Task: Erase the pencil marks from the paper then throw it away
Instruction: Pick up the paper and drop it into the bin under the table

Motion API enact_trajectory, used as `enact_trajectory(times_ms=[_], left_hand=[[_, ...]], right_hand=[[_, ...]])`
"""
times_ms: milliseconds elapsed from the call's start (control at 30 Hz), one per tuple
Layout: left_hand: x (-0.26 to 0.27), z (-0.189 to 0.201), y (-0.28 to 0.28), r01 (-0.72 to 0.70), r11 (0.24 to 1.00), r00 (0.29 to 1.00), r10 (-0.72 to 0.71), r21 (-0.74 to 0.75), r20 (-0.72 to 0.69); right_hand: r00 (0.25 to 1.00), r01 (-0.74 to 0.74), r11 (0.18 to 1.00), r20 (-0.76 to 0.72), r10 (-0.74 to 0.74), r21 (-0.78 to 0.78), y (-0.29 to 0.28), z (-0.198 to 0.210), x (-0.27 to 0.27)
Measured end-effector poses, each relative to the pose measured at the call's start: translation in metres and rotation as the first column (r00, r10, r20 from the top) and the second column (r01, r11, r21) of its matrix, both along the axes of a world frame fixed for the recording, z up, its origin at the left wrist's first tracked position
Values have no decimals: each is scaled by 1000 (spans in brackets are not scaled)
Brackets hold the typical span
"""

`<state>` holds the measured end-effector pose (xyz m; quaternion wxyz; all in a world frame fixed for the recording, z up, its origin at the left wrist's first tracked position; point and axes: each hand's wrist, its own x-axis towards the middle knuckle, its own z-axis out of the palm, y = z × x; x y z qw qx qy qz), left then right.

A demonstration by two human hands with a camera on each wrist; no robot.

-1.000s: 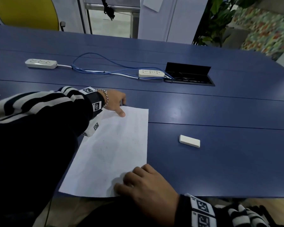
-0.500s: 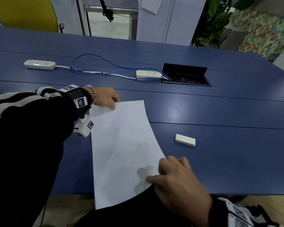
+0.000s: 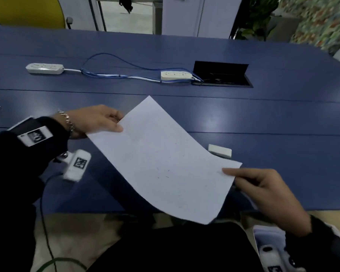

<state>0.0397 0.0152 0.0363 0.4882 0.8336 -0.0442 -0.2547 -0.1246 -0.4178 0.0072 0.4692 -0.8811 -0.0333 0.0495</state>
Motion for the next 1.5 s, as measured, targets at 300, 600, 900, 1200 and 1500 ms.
enact_trajectory(times_ms=[300,600,900,1200,1500], left_hand=[[-110,-13,-64,-138,957,951,56,-254,-303],[-198,-40,-145,206,908,903,-320,-364,-288],[-214,-94,-237,353,897,801,-436,-266,-410],[-199,-153,-329,235,968,851,-246,-83,-464],[-175,-198,-426,-33,999,879,27,-4,-477]], right_hand=[[948,310,803,-231,-220,508,-54,-5,-50],[880,471,744,-309,-361,474,-136,-43,-164],[755,631,667,-512,-410,396,-194,-129,-224],[619,724,659,-614,-490,205,-252,-234,-174],[597,721,692,-475,-647,-37,-269,-294,-133]])
